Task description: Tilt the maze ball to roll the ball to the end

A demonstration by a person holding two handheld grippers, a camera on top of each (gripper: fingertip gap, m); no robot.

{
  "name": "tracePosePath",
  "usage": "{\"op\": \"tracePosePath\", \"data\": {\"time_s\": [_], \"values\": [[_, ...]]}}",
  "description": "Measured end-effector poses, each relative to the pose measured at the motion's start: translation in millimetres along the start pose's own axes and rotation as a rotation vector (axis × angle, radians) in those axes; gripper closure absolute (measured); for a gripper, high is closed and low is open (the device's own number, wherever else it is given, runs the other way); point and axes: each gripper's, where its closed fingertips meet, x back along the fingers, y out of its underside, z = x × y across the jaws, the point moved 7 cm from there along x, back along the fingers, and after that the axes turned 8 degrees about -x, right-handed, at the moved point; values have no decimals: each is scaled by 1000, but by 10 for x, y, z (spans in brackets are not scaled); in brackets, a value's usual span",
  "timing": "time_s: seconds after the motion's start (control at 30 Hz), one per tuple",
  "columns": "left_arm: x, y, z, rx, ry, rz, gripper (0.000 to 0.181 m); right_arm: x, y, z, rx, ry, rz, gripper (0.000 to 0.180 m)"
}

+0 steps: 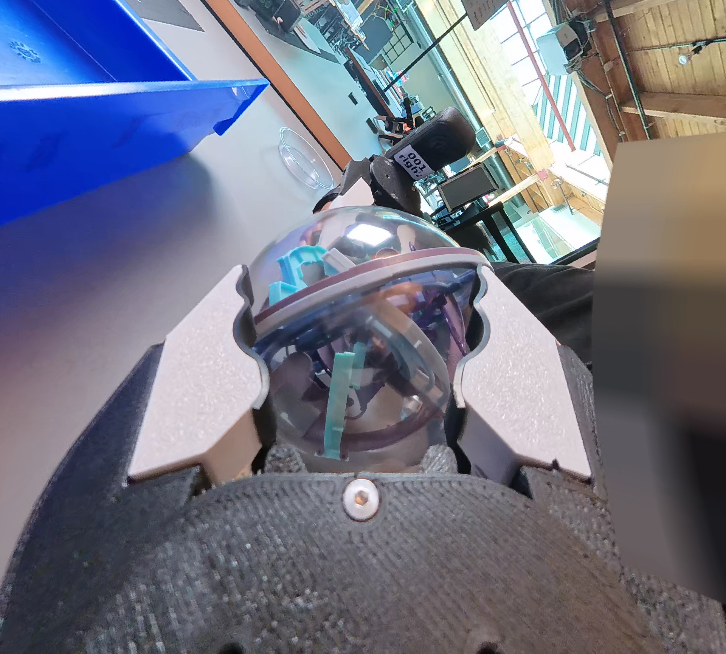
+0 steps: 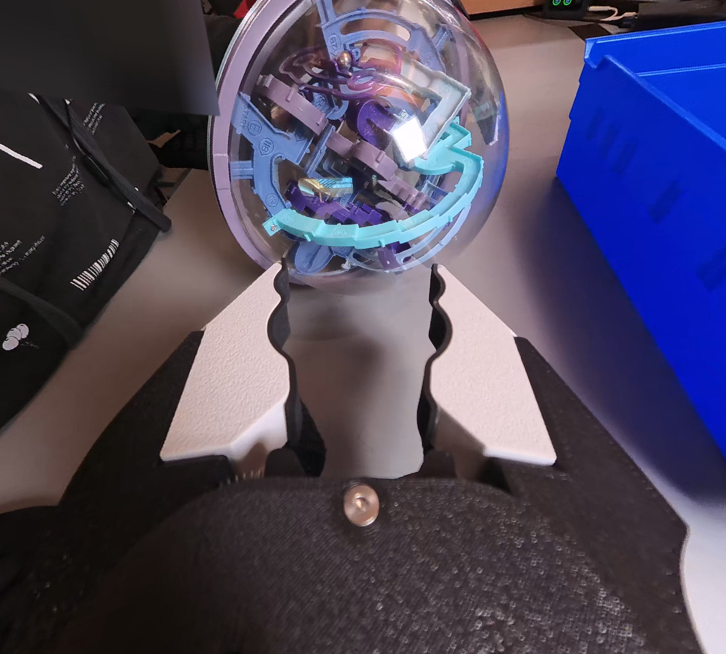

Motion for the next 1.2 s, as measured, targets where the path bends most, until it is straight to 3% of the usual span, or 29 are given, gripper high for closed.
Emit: {"op": "tracePosePath", "data": {"time_s": [0.37,0.5,0.67,0.83,1.03,1.13,1.2], "values": [[18,4,51,-47,-14,20,74,141,-188,-166,18,106,-16,111],[30,9,51,-47,-16,23,74,246,-445,-471,67,298,-7,133],[49,21,59,-48,-19,32,74,15,-657,-894,71,471,-43,143],[61,38,105,-73,-37,26,74,-179,-671,-963,7,591,-27,155],[102,60,130,-86,-48,25,74,-230,-704,-990,17,659,-62,156],[129,61,130,-94,-46,20,75,-249,-727,-992,10,677,-76,174],[163,63,129,-110,-44,11,74,-261,-731,-988,6,692,-73,174]]}}
